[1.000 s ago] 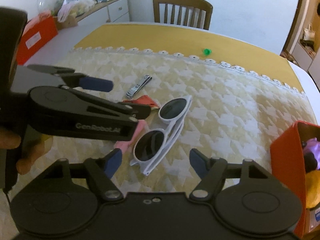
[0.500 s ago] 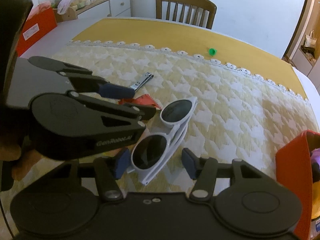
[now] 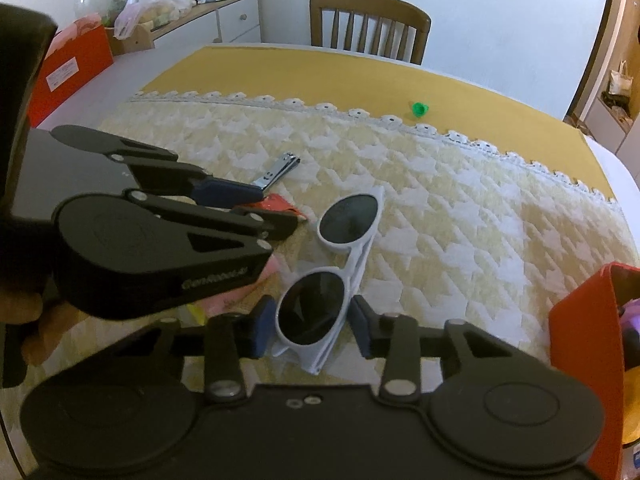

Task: Organize rigid objects
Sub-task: 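Grasp the red wrapper with the left tool while the right tool grasps the white sunglasses, then carry the red wrapper with the left tool while the right tool carries the sunglasses to the tin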

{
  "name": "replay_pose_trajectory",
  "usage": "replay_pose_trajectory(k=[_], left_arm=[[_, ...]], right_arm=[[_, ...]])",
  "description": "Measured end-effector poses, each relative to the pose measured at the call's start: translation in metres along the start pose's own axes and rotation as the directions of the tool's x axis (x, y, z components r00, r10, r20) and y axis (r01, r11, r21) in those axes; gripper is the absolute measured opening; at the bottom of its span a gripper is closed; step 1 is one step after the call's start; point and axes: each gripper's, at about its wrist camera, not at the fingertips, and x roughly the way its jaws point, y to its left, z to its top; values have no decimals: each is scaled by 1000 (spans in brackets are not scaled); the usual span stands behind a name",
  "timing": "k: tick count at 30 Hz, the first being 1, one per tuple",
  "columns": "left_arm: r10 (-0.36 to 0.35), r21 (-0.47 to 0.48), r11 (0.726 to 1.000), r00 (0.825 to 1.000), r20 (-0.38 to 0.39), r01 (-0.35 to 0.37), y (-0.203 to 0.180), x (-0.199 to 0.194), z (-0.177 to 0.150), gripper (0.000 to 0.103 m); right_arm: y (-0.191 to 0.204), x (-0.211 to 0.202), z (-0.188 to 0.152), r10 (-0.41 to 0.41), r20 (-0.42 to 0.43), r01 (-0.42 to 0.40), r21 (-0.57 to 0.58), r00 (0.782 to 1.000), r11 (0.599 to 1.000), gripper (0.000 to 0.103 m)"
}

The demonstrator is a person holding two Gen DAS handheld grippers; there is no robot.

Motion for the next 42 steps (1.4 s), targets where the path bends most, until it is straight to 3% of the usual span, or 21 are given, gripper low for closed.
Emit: replay_pose_trajectory(k=[16,30,31,32,42], left_arm=[[9,-28,1000,1000,24,-8,-21,-40,5,26],[-26,-35,999,997,69,29,-67,-85,16,26],[-28,-33,999,997,71,30,-72,-87,17,26],[-31,-30,999,997,73,33,-76,-89,19,26],[-53,-22,998,995,89,55,-124,-96,39,26]], right_arm=[[-26,-68,-21,-1,113,-9,88,994,996,34],[-58,-132,-44,1,204,-31,144,979,989,32],[-61,-137,-46,2,213,-34,145,977,989,31],[-65,-142,-48,4,218,-36,145,976,989,1],[-112,-182,-67,19,269,-75,200,963,977,1]])
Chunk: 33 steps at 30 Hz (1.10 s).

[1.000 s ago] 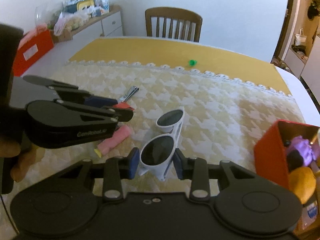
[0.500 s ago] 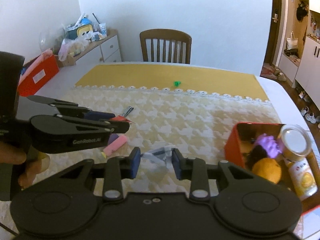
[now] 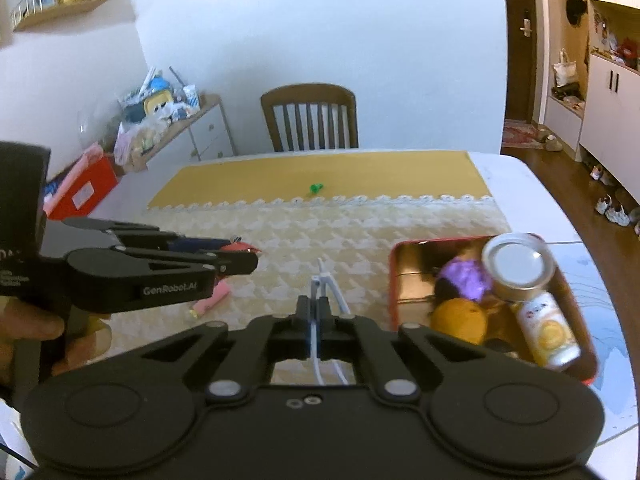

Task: Organize rigid objects
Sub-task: 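Carry the red wrapper with the left tool while the right tool carries the sunglasses to the tin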

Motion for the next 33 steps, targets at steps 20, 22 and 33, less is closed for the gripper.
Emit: replay_pose_trajectory(k=[20,22,33], left_arm=[[-91,89,992,996,-14,92,-130,39,38,26],[-92,99,991,995,-34,95,-141,46,36,26],[-102,119,986,985,-142,119,-175,81,16,26]], right_arm=[[-124,-42,26,5,66,-12,107,998,994,1],[-132,-35,26,-3,57,-2,96,998,995,1],[-156,3,17,30,-77,-26,56,997,998,1]])
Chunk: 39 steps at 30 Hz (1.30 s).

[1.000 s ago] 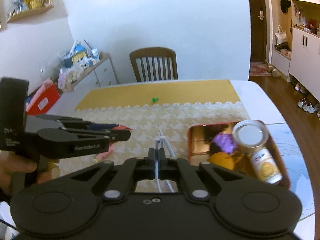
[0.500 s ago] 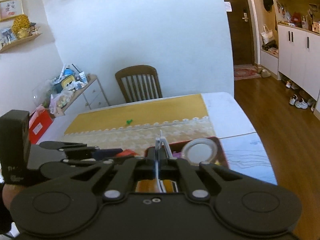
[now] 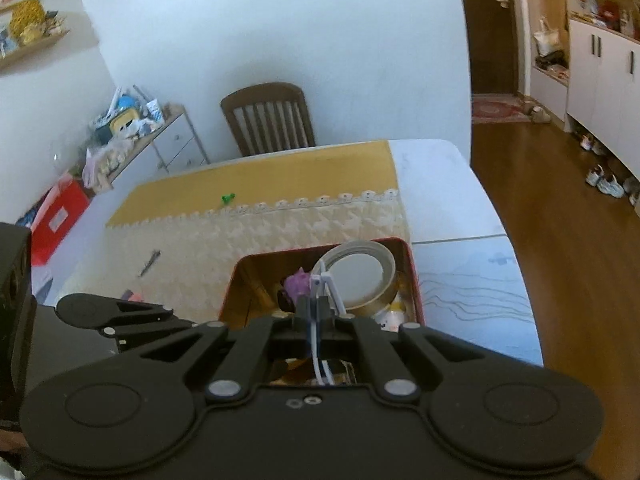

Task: Organize rigid objects
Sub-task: 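Carry the red wrapper with the left tool while the right tool carries the sunglasses to the tin, then open the left tool to drop the wrapper while the right tool releases the sunglasses in the tin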

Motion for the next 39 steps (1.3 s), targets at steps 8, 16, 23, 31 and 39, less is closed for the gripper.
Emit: replay_pose_trajectory(k=[8,16,23,31,39], left_arm=[[-2,-11,1000,999,-42,1,-3,21,0,26],[-7,3,1000,995,-96,8,-8,38,-2,26],[-14,-27,1000,991,-136,11,-4,49,-3,26],[-38,-44,999,990,-133,32,-2,44,-4,27],[-57,-38,998,995,-86,54,-5,23,-4,29]], right_arm=[[-4,30,-3,32,-92,-36,-44,995,998,1],[-9,43,-3,61,-126,-61,5,990,998,4],[-17,41,-4,71,-130,-65,49,989,997,15],[-21,31,-4,72,-116,-64,78,991,995,24],[-17,17,-8,46,-102,-39,69,994,997,37]])
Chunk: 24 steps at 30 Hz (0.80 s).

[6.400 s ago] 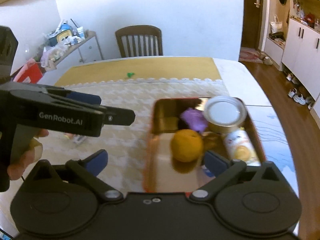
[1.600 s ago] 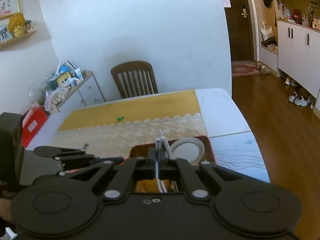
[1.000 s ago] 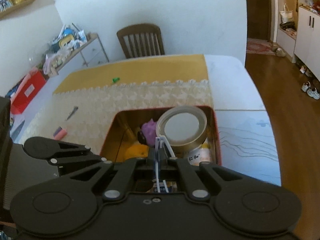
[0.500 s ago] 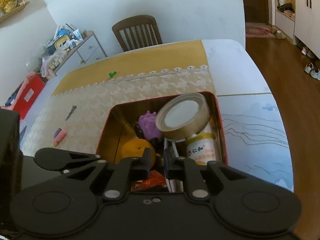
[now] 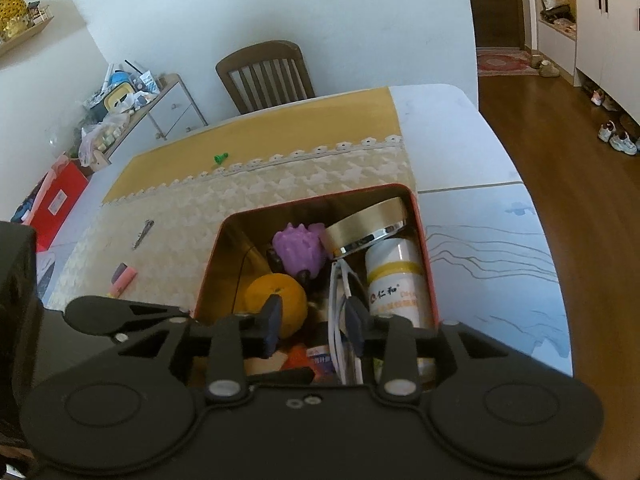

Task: Organize rigid objects
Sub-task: 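Open the left tool to drop the wrapper while the right tool releases the sunglasses in the tin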

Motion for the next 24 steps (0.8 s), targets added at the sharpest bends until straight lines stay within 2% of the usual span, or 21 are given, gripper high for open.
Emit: replay_pose_trajectory(k=[9,10,13,18,21,24], left_arm=[[3,-30,1000,998,66,-1,7,-32,-1,31],[7,-31,1000,997,73,-5,7,-35,-1,34],[1,-42,999,994,112,4,9,-49,-4,55],[12,-47,999,988,154,-4,19,-71,-8,56],[33,-59,998,984,178,-23,31,-84,-15,63],[65,-73,996,978,199,-52,51,-99,-24,66]], right_arm=[[8,-23,-2,-37,47,37,-9,998,999,53],[11,-26,-2,-39,51,39,-8,998,999,54],[18,-32,-1,-50,68,51,-15,996,999,56],[38,-39,1,-50,97,53,-31,994,998,65],[53,-40,1,-58,111,64,-47,992,997,75],[69,-38,0,-60,116,66,-52,991,996,79]])
